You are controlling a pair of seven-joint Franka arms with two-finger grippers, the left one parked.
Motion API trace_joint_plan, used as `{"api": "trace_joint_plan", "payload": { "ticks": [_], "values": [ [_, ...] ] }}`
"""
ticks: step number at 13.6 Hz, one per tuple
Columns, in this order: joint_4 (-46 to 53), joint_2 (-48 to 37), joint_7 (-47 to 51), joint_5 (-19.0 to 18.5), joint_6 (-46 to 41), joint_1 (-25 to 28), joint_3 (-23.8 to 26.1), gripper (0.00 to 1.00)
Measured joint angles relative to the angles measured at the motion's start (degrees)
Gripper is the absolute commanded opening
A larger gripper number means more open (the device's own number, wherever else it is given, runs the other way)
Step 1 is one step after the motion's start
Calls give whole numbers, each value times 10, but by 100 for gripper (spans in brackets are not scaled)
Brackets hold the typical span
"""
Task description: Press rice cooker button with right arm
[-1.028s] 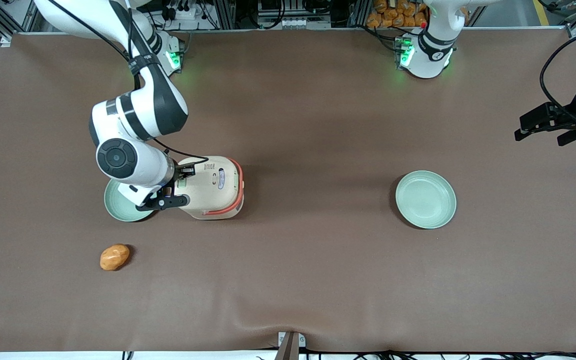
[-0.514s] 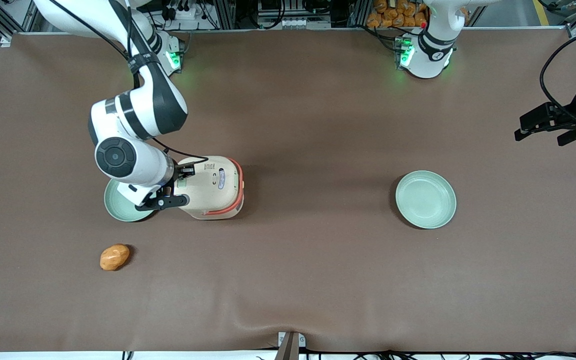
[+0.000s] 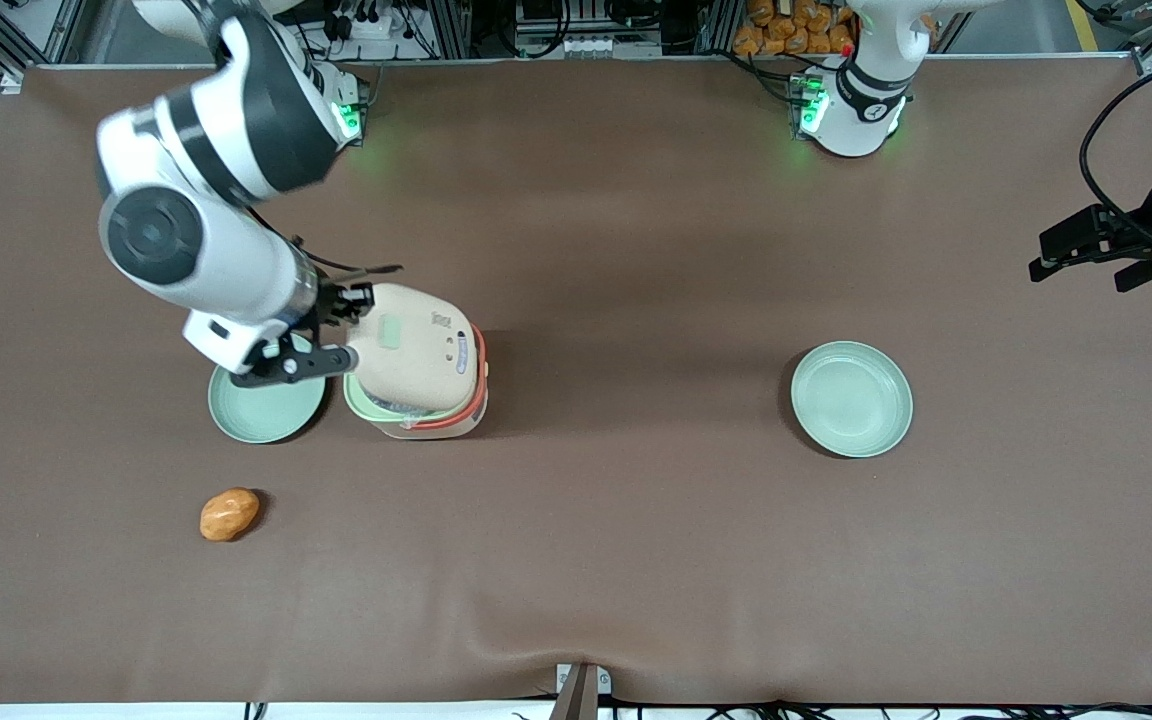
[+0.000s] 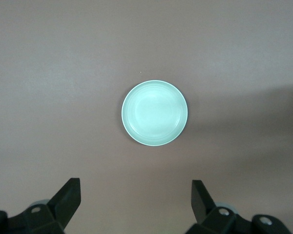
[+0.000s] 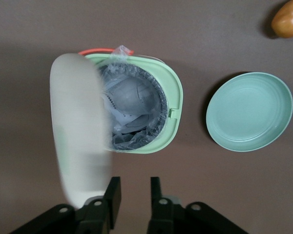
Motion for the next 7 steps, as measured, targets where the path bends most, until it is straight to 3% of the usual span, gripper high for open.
{"api": "trace_joint_plan", "payload": {
  "ticks": [1, 2, 3, 7],
  "values": [
    [16, -5, 0, 0, -14, -1, 0, 75],
    [28, -11, 0, 1, -24, -2, 0, 94],
    [36, -17, 0, 1, -29, -4, 0, 100],
    [43, -45, 0, 1, -32, -43, -2, 100]
  ]
}}
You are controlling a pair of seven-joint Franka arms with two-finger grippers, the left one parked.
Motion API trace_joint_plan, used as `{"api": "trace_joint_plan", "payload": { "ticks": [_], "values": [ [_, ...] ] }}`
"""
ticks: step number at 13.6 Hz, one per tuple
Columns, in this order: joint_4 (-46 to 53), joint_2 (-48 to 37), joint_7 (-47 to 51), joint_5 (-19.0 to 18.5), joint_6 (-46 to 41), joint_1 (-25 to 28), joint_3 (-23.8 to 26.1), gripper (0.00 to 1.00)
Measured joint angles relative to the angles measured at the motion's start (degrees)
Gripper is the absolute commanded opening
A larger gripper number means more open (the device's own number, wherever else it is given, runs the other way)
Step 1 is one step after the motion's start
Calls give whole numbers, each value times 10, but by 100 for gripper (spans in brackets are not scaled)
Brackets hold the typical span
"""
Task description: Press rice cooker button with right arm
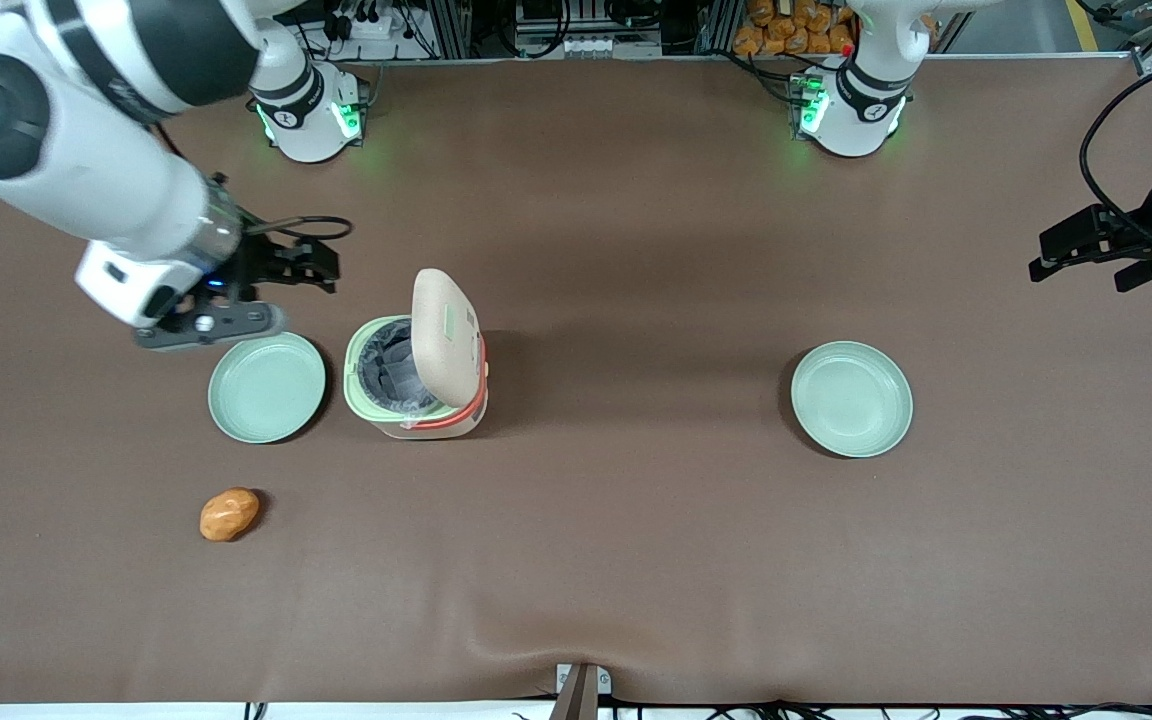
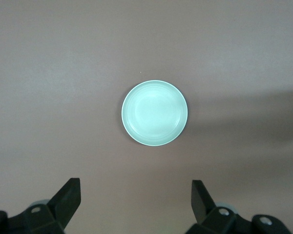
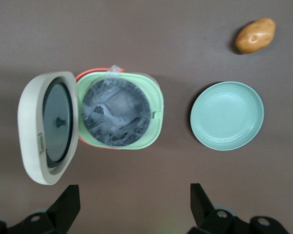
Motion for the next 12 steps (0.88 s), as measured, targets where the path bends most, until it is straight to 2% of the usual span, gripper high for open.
{"api": "trace_joint_plan", "payload": {
  "ticks": [5, 7, 12],
  "values": [
    [2, -39, -25, -14, -17, -78, -4, 100],
    [1, -50, -64, -29, -33, -97, -5, 100],
    [-7, -60, -120, -34, -55, -136, -18, 100]
  ]
}}
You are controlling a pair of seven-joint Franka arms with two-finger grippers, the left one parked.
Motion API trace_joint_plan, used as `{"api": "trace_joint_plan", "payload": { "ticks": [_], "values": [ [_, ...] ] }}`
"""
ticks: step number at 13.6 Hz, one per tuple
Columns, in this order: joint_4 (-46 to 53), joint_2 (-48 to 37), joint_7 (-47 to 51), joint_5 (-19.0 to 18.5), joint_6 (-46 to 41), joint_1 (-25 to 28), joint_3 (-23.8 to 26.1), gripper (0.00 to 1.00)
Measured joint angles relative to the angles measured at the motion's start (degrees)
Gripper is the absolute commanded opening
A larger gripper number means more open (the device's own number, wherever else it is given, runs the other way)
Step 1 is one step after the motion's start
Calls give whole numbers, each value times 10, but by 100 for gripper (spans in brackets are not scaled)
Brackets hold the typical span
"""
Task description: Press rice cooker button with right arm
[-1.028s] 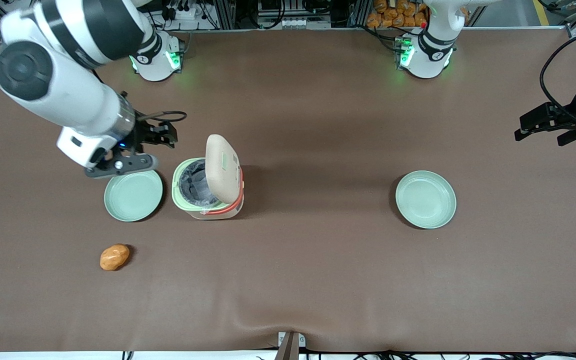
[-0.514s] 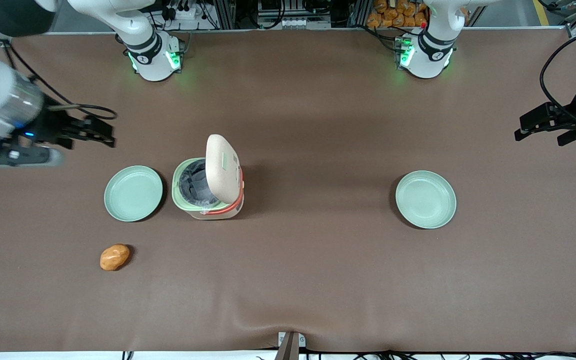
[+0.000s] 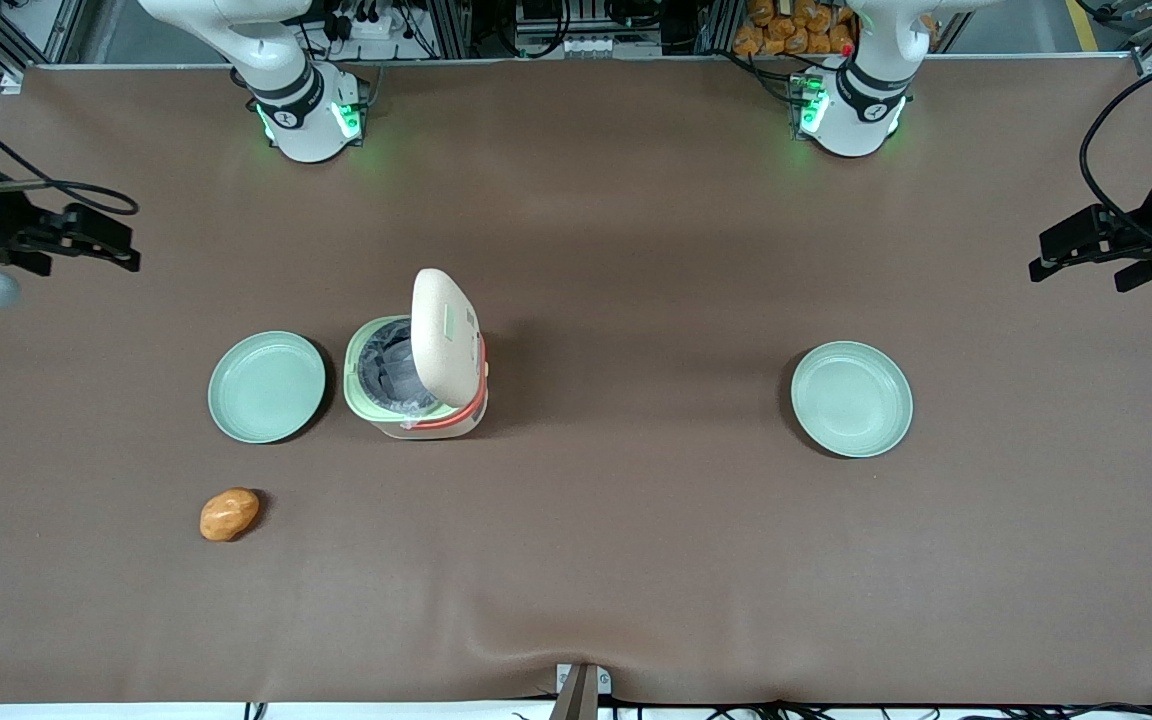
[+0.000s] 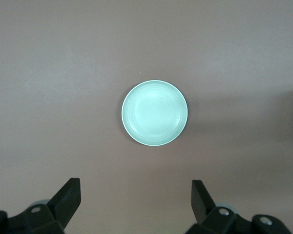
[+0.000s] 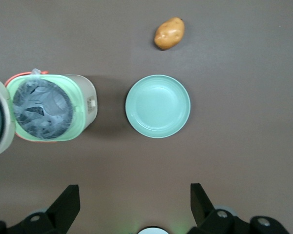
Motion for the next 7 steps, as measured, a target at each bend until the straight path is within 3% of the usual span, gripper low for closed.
{"api": "trace_joint_plan", "payload": {
  "ticks": [7],
  "values": [
    [-3, -1, -31, -1, -8, -4, -19, 100]
  ]
}}
